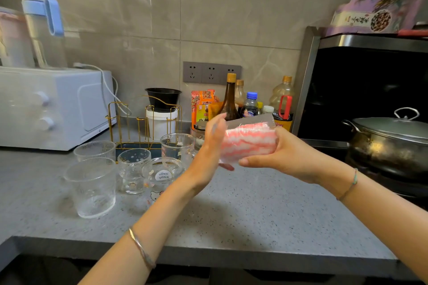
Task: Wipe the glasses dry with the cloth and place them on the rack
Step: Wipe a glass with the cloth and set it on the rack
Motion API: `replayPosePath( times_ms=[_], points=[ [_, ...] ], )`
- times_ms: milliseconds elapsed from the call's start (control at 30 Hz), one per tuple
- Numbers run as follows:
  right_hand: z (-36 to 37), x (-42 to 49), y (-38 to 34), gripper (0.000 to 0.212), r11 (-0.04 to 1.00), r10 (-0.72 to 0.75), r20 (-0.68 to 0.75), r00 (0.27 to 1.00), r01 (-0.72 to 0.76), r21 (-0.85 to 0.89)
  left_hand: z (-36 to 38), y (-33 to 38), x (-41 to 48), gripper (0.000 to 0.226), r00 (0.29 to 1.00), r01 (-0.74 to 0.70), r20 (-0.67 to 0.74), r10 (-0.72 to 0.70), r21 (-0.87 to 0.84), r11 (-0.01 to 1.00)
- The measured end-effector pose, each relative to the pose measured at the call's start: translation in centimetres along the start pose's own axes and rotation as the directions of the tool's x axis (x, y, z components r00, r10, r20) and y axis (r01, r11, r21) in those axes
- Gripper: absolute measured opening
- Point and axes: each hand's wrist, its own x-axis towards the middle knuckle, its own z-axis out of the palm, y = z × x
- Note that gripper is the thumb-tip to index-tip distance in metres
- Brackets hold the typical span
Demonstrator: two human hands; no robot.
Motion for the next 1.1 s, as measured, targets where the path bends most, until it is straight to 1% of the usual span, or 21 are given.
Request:
replayPosePath(
  times_ms=[67,100,167,200,267,333,400,467,533,567,633,667,733,767,833,867,900,933,1000,1067,1100],
  points=[
    [0.1,-0.1,0.0,0.037,0.999,0.005,-0.004,1.000,-0.005,-0.042,-0.2,0.6,0.1,0.086,0.969,0.241,0.081,-0.234,-0.082,0.967],
    [0.2,0.0,0.0,0.037,1.000,0.007,-0.002,1.000,-0.007,-0.030,0.0,0.8,0.2,0.090,0.949,0.312,0.085,-0.303,-0.118,0.943],
    [0.5,0.1,0.2,0.039,1.000,0.013,0.007,1.000,-0.013,0.009,0.4,0.8,0.4,0.088,0.937,0.348,0.015,-0.349,-0.134,0.928],
    [0.7,0.1,0.3,0.039,1.000,0.012,0.005,1.000,-0.012,0.021,0.7,0.6,0.3,0.082,0.944,0.321,-0.035,-0.329,-0.141,0.936],
    [0.9,0.2,0.3,0.039,0.999,0.008,-0.002,1.000,-0.008,0.043,1.1,0.2,0.2,0.066,0.959,0.233,-0.128,-0.254,-0.154,0.960],
    [1.0,0.2,0.2,0.037,0.997,0.000,-0.002,1.000,0.001,0.077,1.2,0.1,0.0,0.050,0.973,0.130,-0.173,-0.149,-0.117,0.985],
    [0.9,0.1,-0.2,0.033,0.991,-0.003,0.003,1.000,0.003,0.134,1.2,0.2,-0.2,0.042,0.980,-0.002,-0.197,-0.009,-0.058,0.998],
    [0.9,0.0,-0.6,0.028,0.975,-0.019,-0.004,1.000,0.019,0.219,1.2,0.4,-0.4,0.047,0.971,-0.140,-0.197,0.135,-0.009,0.990],
    [0.8,-0.2,-1.1,0.021,0.949,-0.033,-0.013,0.999,0.036,0.313,1.1,0.3,-0.4,0.063,0.939,-0.287,-0.189,0.287,0.031,0.958],
    [0.9,-0.3,-1.4,0.017,0.941,-0.031,-0.017,0.999,0.035,0.337,1.1,0.2,-0.3,0.066,0.922,-0.340,-0.179,0.343,0.049,0.939],
    [0.7,-0.2,-1.5,0.015,0.948,-0.023,-0.029,0.999,0.031,0.316,1.0,0.0,-0.2,0.063,0.893,-0.416,-0.159,0.420,0.058,0.907],
    [0.7,-0.1,-1.6,0.015,0.958,-0.023,-0.033,0.999,0.032,0.285,0.9,-0.1,-0.2,0.062,0.889,-0.427,-0.156,0.430,0.057,0.903],
    [0.6,0.2,-1.5,0.015,0.976,-0.021,-0.049,0.999,0.031,0.217,0.7,-0.1,-0.3,0.063,0.914,-0.378,-0.144,0.378,0.029,0.925],
    [0.4,0.3,-1.3,0.014,0.981,-0.015,-0.061,0.998,0.027,0.194,0.6,0.0,-0.4,0.064,0.945,-0.296,-0.140,0.295,0.012,0.955],
    [0.2,0.2,-1.5,0.011,0.990,-0.028,-0.068,0.997,0.037,0.137,0.2,0.7,-0.5,0.070,0.995,-0.005,-0.102,-0.002,-0.072,0.997],
    [0.2,0.3,-1.4,0.011,0.992,-0.039,-0.080,0.996,0.048,0.115,0.0,1.2,-0.4,0.072,0.984,0.152,-0.069,-0.163,-0.150,0.977],
    [0.1,0.3,-1.2,0.012,0.994,-0.045,-0.085,0.995,0.052,0.092,-0.2,1.6,-0.3,0.071,0.957,0.271,-0.036,-0.286,-0.229,0.935],
    [0.3,0.4,-1.0,0.013,0.997,-0.051,-0.084,0.995,0.057,0.060,-0.2,2.0,-0.3,0.068,0.933,0.342,-0.010,-0.359,-0.284,0.896],
    [0.7,0.3,-0.8,0.015,0.998,-0.053,-0.074,0.996,0.054,0.022,0.0,2.3,-0.2,0.062,0.928,0.344,-0.037,-0.370,-0.292,0.892],
    [0.9,0.6,-0.4,0.036,0.999,-0.034,-0.095,0.995,0.033,-0.012,0.6,2.2,-0.1,0.057,0.942,0.265,-0.139,-0.306,-0.252,0.931],
    [1.0,0.8,-0.2,0.036,1.000,-0.027,-0.098,0.995,0.028,0.010,0.8,2.0,-0.1,0.057,0.948,0.213,-0.187,-0.260,-0.236,0.948]
  ],
)
